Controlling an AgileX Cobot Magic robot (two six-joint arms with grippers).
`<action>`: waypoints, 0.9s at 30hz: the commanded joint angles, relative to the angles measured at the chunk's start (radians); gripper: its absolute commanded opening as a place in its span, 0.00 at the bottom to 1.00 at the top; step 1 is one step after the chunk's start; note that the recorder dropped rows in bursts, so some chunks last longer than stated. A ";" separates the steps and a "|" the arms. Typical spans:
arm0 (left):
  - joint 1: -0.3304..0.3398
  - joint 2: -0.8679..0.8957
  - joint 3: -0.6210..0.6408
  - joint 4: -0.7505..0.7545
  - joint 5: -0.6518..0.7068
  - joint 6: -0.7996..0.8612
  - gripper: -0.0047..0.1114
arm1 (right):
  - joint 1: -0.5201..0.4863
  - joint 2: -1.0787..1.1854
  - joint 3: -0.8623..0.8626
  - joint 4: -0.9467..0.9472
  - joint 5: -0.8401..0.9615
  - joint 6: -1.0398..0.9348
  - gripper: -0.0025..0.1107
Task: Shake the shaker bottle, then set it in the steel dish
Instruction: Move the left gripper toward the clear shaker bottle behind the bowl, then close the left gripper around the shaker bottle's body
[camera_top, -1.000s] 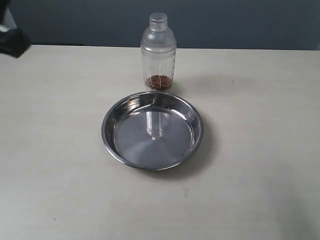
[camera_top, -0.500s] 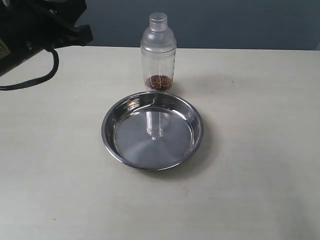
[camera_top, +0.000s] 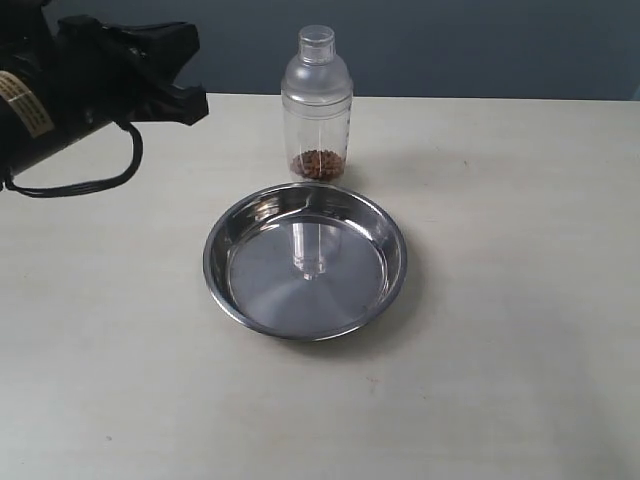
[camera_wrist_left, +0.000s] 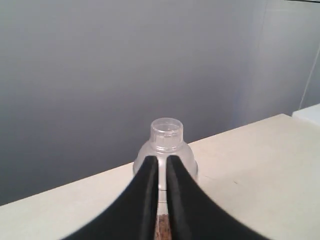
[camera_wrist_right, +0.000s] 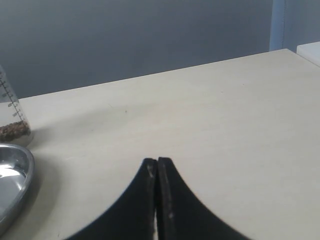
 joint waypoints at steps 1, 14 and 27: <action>-0.008 0.021 -0.005 0.072 -0.078 -0.021 0.32 | -0.004 -0.005 0.001 0.001 -0.007 0.000 0.02; -0.006 0.221 -0.151 0.080 -0.228 0.045 0.95 | -0.004 -0.005 0.001 0.001 -0.007 0.000 0.02; -0.006 0.557 -0.377 0.093 -0.367 0.021 0.95 | -0.004 -0.005 0.001 0.001 -0.007 0.000 0.02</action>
